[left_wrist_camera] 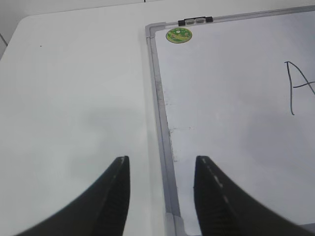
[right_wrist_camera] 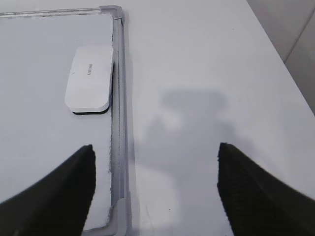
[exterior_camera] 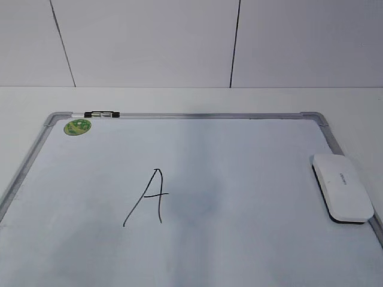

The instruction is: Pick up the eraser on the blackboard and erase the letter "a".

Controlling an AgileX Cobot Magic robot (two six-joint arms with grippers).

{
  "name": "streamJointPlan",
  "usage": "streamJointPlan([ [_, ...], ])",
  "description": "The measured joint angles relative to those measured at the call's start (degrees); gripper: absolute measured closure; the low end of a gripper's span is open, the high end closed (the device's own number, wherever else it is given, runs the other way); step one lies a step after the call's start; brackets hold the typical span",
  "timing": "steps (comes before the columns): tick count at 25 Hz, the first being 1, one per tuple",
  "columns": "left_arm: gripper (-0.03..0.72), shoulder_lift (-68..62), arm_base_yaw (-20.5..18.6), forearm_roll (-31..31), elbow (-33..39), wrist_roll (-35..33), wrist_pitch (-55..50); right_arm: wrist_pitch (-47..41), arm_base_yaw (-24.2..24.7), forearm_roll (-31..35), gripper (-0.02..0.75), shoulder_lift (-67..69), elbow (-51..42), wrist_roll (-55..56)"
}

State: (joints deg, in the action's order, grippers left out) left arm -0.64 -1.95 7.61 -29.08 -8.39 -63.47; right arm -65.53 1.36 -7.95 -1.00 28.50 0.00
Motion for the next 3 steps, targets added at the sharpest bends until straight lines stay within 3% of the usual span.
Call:
streamJointPlan([
  [3,0.374,0.0,0.0,0.0,0.0,0.0,0.0,0.0,0.0,0.0,0.146,0.0,0.0,0.0],
])
